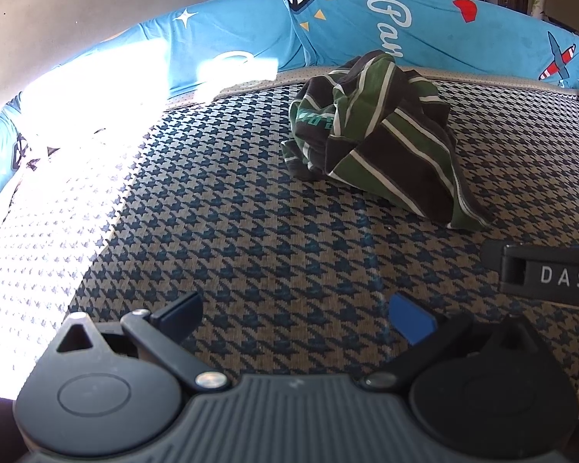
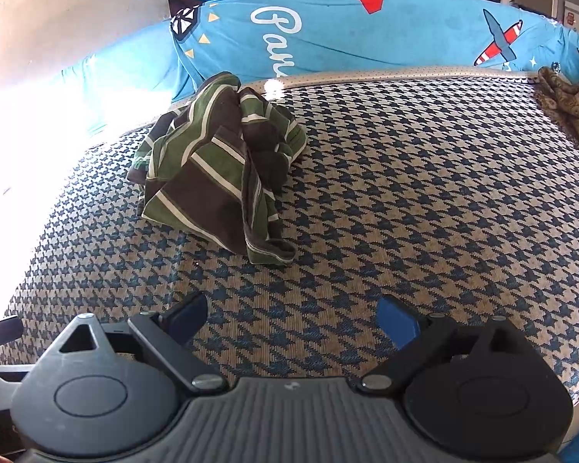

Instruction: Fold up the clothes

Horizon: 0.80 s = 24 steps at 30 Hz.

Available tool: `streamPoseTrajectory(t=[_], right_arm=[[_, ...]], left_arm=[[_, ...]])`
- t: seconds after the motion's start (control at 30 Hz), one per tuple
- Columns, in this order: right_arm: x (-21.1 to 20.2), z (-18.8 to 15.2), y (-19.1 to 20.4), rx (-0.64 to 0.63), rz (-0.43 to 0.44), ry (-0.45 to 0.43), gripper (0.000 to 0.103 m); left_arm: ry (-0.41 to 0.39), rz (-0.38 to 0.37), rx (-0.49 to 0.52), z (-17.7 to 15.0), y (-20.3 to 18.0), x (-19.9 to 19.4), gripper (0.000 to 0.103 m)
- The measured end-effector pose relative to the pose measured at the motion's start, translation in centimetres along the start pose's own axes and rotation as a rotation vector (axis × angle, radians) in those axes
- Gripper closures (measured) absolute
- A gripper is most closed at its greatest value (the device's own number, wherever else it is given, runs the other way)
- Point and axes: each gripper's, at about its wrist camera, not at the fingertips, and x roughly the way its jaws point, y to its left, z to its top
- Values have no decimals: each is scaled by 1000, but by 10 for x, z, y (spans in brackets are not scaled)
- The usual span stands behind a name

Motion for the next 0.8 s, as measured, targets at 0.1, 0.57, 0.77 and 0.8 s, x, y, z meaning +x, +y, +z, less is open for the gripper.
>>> streamPoseTrajectory(t=[0.1, 0.57, 0.77, 0.8], right_arm=[[0, 0, 1, -2, -5, -2, 8], [3, 0, -4, 27, -41, 6, 8], [3, 1, -6, 41, -46, 4, 8], [3, 2, -6, 41, -45, 4, 8]], left_arm=[[2, 0, -3, 0, 0, 0, 0], [5, -15, -3, 1, -1, 2, 0], [5, -21, -1, 1, -2, 2, 0], [4, -21, 0, 2, -1, 2, 0]])
